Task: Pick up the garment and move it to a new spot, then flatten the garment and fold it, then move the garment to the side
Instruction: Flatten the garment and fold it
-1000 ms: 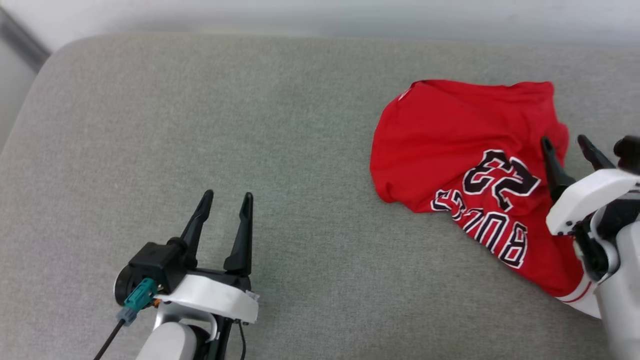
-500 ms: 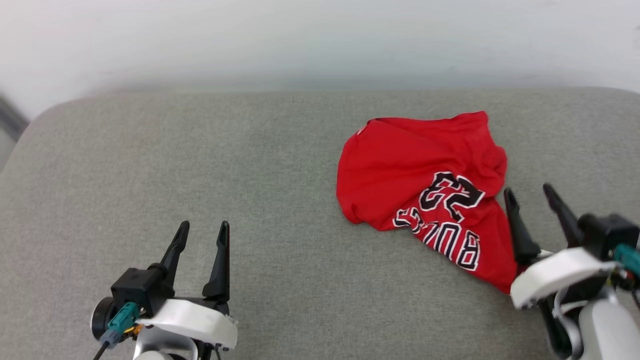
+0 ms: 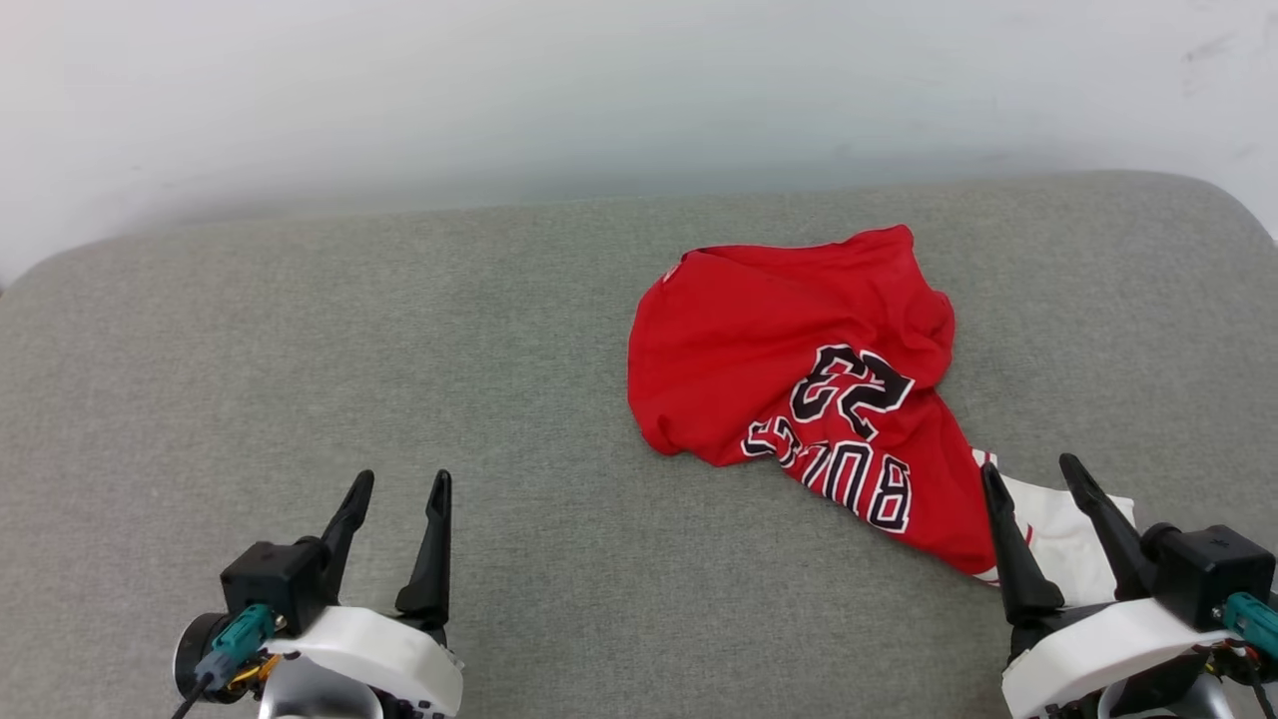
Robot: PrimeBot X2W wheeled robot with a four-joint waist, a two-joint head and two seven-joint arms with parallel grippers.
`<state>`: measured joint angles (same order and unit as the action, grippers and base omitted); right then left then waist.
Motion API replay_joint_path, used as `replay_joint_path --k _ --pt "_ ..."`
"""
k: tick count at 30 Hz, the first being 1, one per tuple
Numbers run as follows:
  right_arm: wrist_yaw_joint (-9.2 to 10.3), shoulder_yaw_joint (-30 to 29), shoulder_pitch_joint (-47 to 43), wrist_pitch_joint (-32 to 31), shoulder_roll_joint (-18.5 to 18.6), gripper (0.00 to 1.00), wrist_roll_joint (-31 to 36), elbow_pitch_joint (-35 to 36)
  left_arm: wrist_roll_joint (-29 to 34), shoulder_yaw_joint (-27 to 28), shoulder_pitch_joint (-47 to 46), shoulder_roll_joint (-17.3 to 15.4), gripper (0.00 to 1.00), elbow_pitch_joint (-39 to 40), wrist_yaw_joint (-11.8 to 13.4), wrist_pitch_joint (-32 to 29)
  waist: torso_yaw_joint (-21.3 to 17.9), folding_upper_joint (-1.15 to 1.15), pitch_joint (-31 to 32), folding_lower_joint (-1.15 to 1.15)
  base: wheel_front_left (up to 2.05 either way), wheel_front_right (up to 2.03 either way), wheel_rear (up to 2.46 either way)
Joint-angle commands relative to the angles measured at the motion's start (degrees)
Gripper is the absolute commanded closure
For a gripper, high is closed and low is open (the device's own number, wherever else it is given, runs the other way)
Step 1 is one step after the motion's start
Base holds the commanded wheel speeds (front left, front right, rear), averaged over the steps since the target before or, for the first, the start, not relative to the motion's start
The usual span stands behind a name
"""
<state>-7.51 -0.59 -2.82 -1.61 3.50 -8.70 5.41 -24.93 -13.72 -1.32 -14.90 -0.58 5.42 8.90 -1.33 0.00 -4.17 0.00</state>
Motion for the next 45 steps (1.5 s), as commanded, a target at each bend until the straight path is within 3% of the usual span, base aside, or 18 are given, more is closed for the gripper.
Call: replay_joint_path --k 1,11,24,33,40,41,43,45 --pt "0.04 -0.02 -0.66 -0.21 -0.27 0.00 -0.37 0.41 -0.21 -0.14 -0.18 -0.36 0.00 0.06 -0.38 -0.62 -0.54 0.00 -0.19 0.00 0.00 0.00 0.00" --pt "0.04 1.10 1.86 0.25 -0.66 0.00 -0.55 2.07 -1.39 -3.57 -12.39 -1.11 0.00 -2.67 -3.17 -12.64 -3.75 0.00 -4.21 0.00 0.00 0.00 0.00" --pt "0.04 2.65 5.34 2.61 -0.70 0.00 -1.62 2.82 -2.68 -10.52 -32.59 0.10 0.00 -15.22 -8.34 -32.52 -8.76 0.00 -13.61 0.00 0.00 0.00 0.00" --pt "0.04 3.52 7.05 4.65 -0.69 0.00 -3.75 0.33 -1.14 -15.24 -37.96 -0.86 0.00 -23.61 -10.02 -42.68 -11.20 0.00 -17.11 0.00 0.00 0.00 0.00" --pt "0.03 3.65 8.04 5.70 -0.68 0.00 -4.87 -1.32 -1.10 -20.35 -36.17 -1.69 0.02 -29.71 -11.28 -52.16 -11.92 0.00 -17.44 0.00 0.00 0.00 0.00" --pt "0.04 3.69 8.06 5.76 -0.68 0.00 -5.04 -1.61 -1.35 -21.11 -35.67 -1.89 0.51 -30.35 -11.59 -54.08 -11.95 0.00 -17.35 0.00 0.00 0.00 0.00" --pt "0.03 3.87 8.08 5.97 -0.69 0.00 -5.29 -2.03 -1.61 -22.37 -35.37 -2.26 1.00 -30.72 -11.95 -55.97 -11.98 0.00 -17.14 0.00 0.00 0.00 0.00" --pt "0.04 4.00 8.16 6.12 -0.69 0.00 -5.74 -2.45 -1.38 -22.75 -35.52 -2.70 1.00 -30.64 -12.05 -56.00 -11.94 0.00 -16.78 0.00 0.00 0.00 0.00"
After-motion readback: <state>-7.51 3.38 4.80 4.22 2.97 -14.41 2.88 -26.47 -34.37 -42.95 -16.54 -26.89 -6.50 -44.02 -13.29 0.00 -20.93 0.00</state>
